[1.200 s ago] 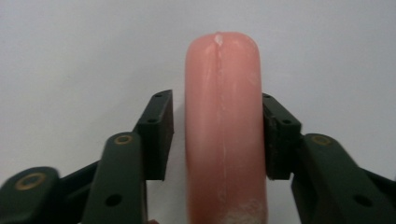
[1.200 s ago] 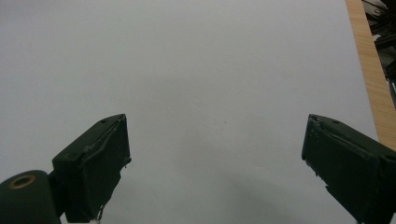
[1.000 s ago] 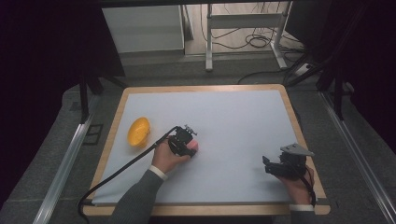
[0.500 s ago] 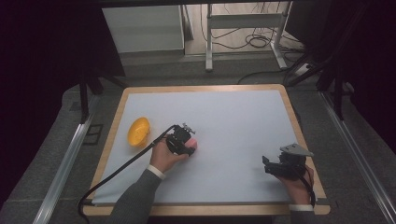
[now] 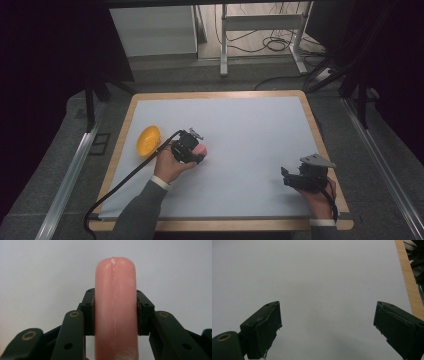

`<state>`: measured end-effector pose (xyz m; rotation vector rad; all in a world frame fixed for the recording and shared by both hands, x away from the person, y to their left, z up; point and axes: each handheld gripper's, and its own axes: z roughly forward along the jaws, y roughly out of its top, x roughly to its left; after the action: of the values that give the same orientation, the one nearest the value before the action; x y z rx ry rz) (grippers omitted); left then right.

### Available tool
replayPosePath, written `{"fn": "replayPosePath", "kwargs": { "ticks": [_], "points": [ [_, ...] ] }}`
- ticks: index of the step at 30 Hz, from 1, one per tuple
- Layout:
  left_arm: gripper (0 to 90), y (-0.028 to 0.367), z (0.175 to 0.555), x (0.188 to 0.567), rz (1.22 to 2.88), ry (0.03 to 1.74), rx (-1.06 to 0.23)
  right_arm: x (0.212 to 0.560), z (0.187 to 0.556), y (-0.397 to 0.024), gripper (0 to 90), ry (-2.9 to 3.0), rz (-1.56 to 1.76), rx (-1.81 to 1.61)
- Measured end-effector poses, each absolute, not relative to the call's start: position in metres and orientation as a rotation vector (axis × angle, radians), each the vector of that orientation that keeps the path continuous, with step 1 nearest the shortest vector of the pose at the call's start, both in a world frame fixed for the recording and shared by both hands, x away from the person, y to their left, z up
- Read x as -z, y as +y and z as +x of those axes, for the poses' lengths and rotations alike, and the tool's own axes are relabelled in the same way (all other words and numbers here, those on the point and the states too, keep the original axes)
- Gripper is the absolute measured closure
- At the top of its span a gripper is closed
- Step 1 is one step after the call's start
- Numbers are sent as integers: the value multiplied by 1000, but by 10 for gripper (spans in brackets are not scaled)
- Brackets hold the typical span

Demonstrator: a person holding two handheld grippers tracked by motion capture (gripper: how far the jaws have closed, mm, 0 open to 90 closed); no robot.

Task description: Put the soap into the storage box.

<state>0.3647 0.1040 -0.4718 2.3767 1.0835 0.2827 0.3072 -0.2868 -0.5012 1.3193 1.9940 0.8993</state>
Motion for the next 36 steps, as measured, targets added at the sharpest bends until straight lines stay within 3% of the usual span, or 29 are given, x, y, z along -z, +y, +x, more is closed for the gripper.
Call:
{"fn": "replayPosePath", "kwargs": {
  "ticks": [36],
  "points": [
    [603, 152, 365, 454, 2309, 1166, -355, 503, 307, -286, 74, 1985, 1317, -888]
  ]
}}
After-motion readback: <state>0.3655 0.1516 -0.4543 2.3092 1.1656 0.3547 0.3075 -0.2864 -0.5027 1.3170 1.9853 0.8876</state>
